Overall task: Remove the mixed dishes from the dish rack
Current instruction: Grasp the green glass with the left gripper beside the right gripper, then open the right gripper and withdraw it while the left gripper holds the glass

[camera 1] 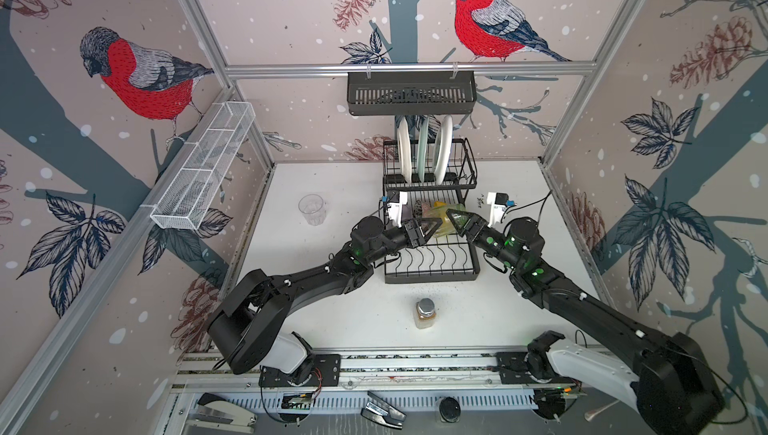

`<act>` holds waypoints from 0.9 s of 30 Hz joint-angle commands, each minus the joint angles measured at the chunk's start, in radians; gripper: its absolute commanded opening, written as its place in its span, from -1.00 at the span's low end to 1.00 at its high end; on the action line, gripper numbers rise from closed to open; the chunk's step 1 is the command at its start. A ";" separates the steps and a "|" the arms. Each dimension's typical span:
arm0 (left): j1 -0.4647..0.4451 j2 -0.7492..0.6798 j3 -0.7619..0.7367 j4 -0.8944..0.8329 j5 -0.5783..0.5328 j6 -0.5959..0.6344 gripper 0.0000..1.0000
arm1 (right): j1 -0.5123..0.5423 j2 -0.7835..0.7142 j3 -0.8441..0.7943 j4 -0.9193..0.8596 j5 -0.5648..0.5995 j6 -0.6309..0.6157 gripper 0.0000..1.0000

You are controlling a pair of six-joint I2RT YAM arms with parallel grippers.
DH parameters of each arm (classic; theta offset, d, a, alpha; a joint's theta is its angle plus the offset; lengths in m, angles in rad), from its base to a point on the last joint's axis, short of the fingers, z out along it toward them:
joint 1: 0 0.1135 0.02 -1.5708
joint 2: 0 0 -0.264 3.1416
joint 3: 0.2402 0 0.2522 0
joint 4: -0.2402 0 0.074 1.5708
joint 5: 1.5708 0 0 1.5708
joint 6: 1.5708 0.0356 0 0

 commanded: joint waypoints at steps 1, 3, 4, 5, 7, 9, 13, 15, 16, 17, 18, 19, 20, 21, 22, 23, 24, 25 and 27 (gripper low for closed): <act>-0.007 0.021 0.017 0.116 0.028 -0.039 0.10 | -0.003 0.009 0.006 0.085 -0.044 0.040 0.23; -0.007 0.030 0.017 0.133 0.026 -0.048 0.04 | -0.006 0.007 0.004 0.089 -0.047 0.046 0.23; -0.007 0.035 0.018 0.136 0.025 -0.049 0.03 | -0.005 0.006 0.003 0.088 -0.047 0.046 0.23; -0.007 0.038 0.019 0.139 0.027 -0.051 0.03 | -0.005 0.002 0.001 0.089 -0.047 0.046 0.23; -0.007 0.044 0.019 0.143 0.024 -0.055 0.03 | -0.005 0.000 -0.002 0.093 -0.051 0.051 0.21; -0.007 0.050 0.019 0.146 0.021 -0.062 -0.01 | -0.006 0.001 -0.005 0.100 -0.056 0.057 0.21; -0.007 0.064 0.020 0.175 0.031 -0.074 -0.17 | -0.005 0.003 -0.016 0.100 -0.057 0.058 0.22; -0.007 0.070 0.019 0.183 0.036 -0.080 -0.28 | -0.005 0.009 -0.020 0.102 -0.071 0.058 0.23; -0.007 0.073 0.020 0.189 0.039 -0.085 -0.36 | -0.005 0.014 -0.023 0.106 -0.082 0.060 0.23; -0.007 0.076 0.020 0.194 0.044 -0.089 -0.44 | -0.005 0.019 -0.027 0.116 -0.089 0.067 0.23; -0.007 0.079 0.019 0.200 0.047 -0.091 -0.48 | -0.005 0.021 -0.032 0.124 -0.094 0.075 0.23; -0.007 0.082 0.019 0.202 0.050 -0.091 -0.51 | -0.006 0.022 -0.038 0.135 -0.097 0.082 0.23; -0.007 0.084 0.019 0.202 0.049 -0.093 -0.55 | -0.006 0.023 -0.044 0.141 -0.097 0.085 0.23; -0.007 0.084 0.018 0.203 0.050 -0.093 -0.58 | -0.006 0.021 -0.046 0.141 -0.097 0.085 0.23; -0.007 0.084 0.015 0.204 0.051 -0.093 -0.61 | -0.006 0.019 -0.046 0.135 -0.095 0.081 0.23; -0.007 0.084 0.014 0.206 0.051 -0.094 -0.63 | -0.008 0.015 -0.046 0.129 -0.092 0.077 0.23; -0.007 0.084 0.014 0.207 0.052 -0.094 -0.67 | -0.009 0.009 -0.045 0.121 -0.089 0.073 0.23; -0.007 0.084 0.014 0.207 0.055 -0.095 -0.70 | -0.009 0.003 -0.045 0.118 -0.087 0.068 0.24; -0.006 0.083 0.013 0.207 0.056 -0.097 -0.75 | -0.010 -0.007 -0.045 0.111 -0.086 0.065 0.25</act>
